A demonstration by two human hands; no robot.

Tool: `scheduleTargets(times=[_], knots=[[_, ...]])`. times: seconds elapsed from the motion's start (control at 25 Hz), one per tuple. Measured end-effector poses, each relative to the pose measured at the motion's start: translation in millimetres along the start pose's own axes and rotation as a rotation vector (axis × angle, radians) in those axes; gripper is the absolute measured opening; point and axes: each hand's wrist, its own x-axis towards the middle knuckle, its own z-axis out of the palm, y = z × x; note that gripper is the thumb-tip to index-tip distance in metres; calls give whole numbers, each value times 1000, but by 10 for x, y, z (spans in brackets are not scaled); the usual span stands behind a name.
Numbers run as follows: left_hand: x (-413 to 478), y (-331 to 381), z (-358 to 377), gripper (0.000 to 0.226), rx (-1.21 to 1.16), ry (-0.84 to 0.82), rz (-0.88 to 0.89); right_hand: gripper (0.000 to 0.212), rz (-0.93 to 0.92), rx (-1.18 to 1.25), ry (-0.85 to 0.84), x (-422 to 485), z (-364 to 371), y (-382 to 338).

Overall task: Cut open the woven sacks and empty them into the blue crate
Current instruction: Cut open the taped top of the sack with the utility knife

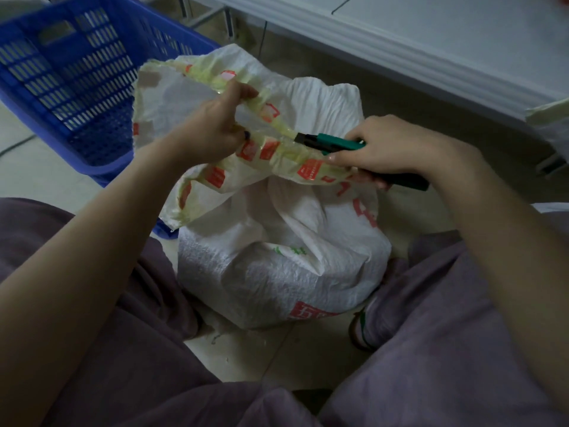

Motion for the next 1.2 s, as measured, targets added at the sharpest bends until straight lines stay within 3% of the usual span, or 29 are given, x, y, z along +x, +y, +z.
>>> scheduleTargets(times=[0.12,0.24,0.48,0.68,0.92,1.0,1.12,1.2], knots=[[-13,6,-25,55,-138,67,-31,35,25,-19,73,2,-86,124],[-43,62,-58,51,-341,133,1,41,31,-12,260,31,-12,145],[-89,122,-165,53,-661,136,93,40,-71,352,357,77,136,-12],[-127,199,-277,53,-488,-26,48,33,78,426,566,124,26,2],[-113,383,-199,46,-103,56,223,62,245,618,687,201,-63,41],[-97,418,-106,49,-52,28,246,59,210,614,669,196,-64,42],[-20,448,67,43,5,51,241,34,92,542,618,159,-20,-6],[55,472,155,43,-120,43,205,33,-10,560,528,118,19,-25]])
